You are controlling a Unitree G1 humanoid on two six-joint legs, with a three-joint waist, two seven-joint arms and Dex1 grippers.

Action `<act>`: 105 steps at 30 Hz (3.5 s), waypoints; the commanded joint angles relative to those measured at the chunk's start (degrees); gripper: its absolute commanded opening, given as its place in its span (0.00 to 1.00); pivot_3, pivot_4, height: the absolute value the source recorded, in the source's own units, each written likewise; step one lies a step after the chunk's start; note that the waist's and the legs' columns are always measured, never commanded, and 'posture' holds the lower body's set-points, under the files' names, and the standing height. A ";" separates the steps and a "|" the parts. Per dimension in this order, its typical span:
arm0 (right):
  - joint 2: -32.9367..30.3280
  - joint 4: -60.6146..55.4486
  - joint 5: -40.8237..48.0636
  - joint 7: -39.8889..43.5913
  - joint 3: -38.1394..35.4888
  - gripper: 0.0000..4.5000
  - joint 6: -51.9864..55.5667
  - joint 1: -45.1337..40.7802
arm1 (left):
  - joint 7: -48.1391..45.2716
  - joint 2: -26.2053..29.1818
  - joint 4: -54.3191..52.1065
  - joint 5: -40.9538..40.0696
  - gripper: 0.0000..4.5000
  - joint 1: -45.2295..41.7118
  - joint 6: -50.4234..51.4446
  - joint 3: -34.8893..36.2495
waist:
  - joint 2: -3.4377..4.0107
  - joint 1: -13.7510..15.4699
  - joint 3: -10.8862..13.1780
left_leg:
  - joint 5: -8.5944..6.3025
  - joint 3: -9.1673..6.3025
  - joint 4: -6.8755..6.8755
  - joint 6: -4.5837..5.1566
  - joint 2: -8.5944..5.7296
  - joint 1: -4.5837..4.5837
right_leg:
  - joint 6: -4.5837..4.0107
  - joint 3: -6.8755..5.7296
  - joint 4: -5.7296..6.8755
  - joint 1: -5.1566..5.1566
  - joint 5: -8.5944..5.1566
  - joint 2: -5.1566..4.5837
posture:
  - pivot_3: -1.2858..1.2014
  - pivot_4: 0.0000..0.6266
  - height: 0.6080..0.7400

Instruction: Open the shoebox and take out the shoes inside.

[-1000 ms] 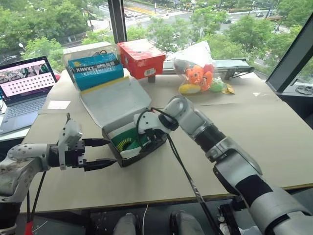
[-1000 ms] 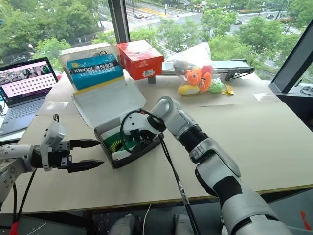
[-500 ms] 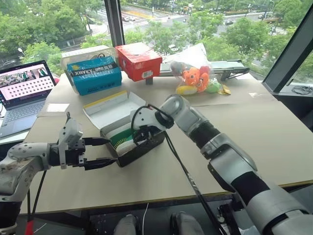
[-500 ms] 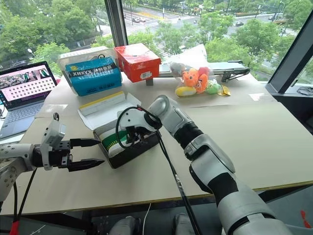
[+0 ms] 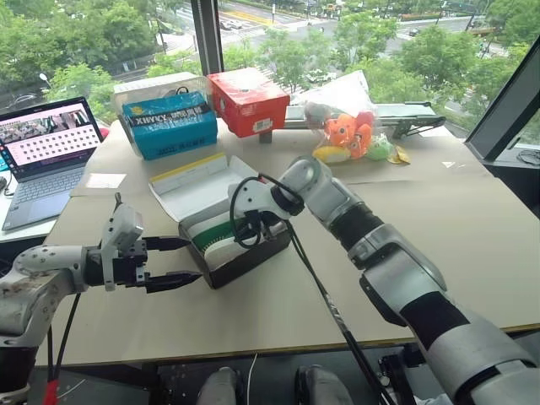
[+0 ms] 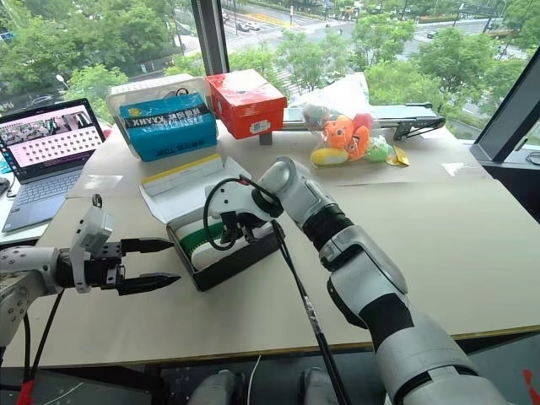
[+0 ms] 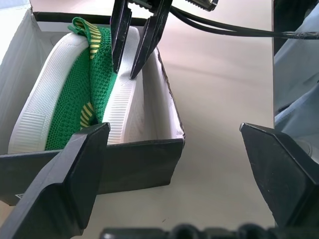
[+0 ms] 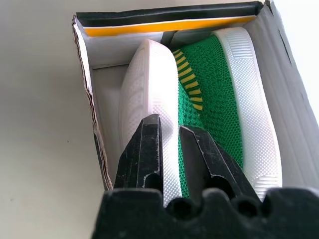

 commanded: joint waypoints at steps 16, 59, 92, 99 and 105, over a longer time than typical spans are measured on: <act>-1.94 -13.39 -0.71 1.85 -1.29 0.59 13.24 1.26 | -0.57 0.34 -0.27 -0.24 1.00 -1.11 -0.08 0.42 | -0.03 -0.04 0.50 | 0.00 0.01 0.02 0.00 0.00 -0.52 | -0.08 -0.04 0.02 -0.32 -0.02 0.07 | 0.52 0.24 0.99; 3.14 -17.95 0.93 -5.86 3.65 0.81 24.50 5.31 | 0.19 0.22 -1.79 -0.69 1.00 0.24 0.34 1.06 | -0.29 -0.48 0.82 | -0.03 0.00 0.51 -0.09 0.17 -0.95 | -0.07 0.00 0.47 -0.69 0.11 0.55 | 0.52 0.24 0.99; -0.04 -23.75 4.04 -5.10 -3.25 0.15 30.91 -0.74 | 0.59 -0.21 -1.27 -0.62 1.00 -0.84 0.42 0.49 | -0.35 0.82 0.86 | -0.08 -0.08 0.65 -0.33 0.11 -1.03 | -0.45 0.03 0.72 -0.78 -0.12 0.37 | 0.52 0.24 0.99; -2.18 -31.17 6.54 -6.49 -5.45 0.15 37.67 1.61 | 0.25 -0.16 -0.61 -0.31 1.00 -1.42 0.20 0.04 | -0.37 0.23 0.87 | -0.04 0.00 0.67 -0.25 0.20 -1.11 | -0.42 0.00 0.80 -0.85 -0.10 0.69 | 0.52 0.24 0.99; -2.65 -32.93 7.29 -8.84 -4.81 0.15 40.80 4.70 | -0.18 -0.20 0.18 0.03 1.00 -2.52 0.08 -0.67 | -0.37 0.03 0.88 | 0.00 0.01 0.68 -0.19 0.20 -1.11 | -0.43 -0.02 0.83 -0.85 -0.10 0.67 | 0.52 0.24 0.99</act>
